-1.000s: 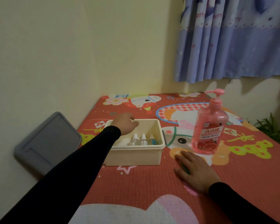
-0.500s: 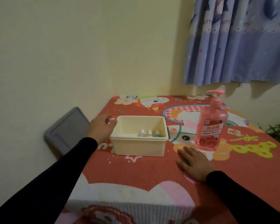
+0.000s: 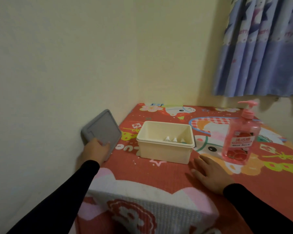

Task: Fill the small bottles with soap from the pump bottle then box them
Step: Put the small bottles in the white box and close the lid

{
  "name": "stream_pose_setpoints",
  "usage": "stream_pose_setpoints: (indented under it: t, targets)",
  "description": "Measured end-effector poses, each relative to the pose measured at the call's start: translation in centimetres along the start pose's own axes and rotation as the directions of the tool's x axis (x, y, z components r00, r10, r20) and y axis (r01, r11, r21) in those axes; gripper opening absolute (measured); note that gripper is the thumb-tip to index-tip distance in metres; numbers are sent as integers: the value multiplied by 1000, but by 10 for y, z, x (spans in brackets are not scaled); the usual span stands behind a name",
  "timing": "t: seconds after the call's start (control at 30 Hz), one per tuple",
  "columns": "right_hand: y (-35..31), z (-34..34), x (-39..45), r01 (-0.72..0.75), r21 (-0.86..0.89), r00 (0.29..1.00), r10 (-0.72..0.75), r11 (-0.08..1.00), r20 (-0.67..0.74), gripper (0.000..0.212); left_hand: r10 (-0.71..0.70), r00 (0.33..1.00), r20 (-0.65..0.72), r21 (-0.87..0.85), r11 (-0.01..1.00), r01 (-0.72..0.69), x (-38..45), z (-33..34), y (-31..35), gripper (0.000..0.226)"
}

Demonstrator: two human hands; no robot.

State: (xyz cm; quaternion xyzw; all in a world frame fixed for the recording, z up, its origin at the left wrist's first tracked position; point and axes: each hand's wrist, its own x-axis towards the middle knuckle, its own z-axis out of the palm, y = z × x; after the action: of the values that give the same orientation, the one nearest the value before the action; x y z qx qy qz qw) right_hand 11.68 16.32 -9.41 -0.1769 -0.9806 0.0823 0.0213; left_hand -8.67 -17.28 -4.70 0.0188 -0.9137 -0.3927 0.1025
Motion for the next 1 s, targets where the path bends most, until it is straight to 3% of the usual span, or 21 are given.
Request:
stream_pose_setpoints:
  t: [0.23,0.37,0.47,0.7,0.83,1.0]
  targets:
    - [-10,2,0,7,7,1000,-6,1000,-10,70,-215,976,-11,-20,976,215,0,-2,-28,54]
    - [-12,5,4,6,19,1000,-6,1000,-10,102,-185,983,9,-93,978,185,3,0,-27,46]
    - [-15,5,6,6,12,1000,-6,1000,-23,79,-164,986,14,-95,982,165,7,1,-29,36]
    - [-17,-2,4,17,46,999,-14,999,-52,64,-99,995,1,-101,990,98,17,1,-26,25]
    - [-11,-17,6,-7,76,991,17,997,-130,56,-26,999,-36,-313,950,13,18,-3,-1,19]
    - [-5,-39,18,-33,258,941,117,966,-317,50,59,997,41,-672,740,-17,24,-2,39,20]
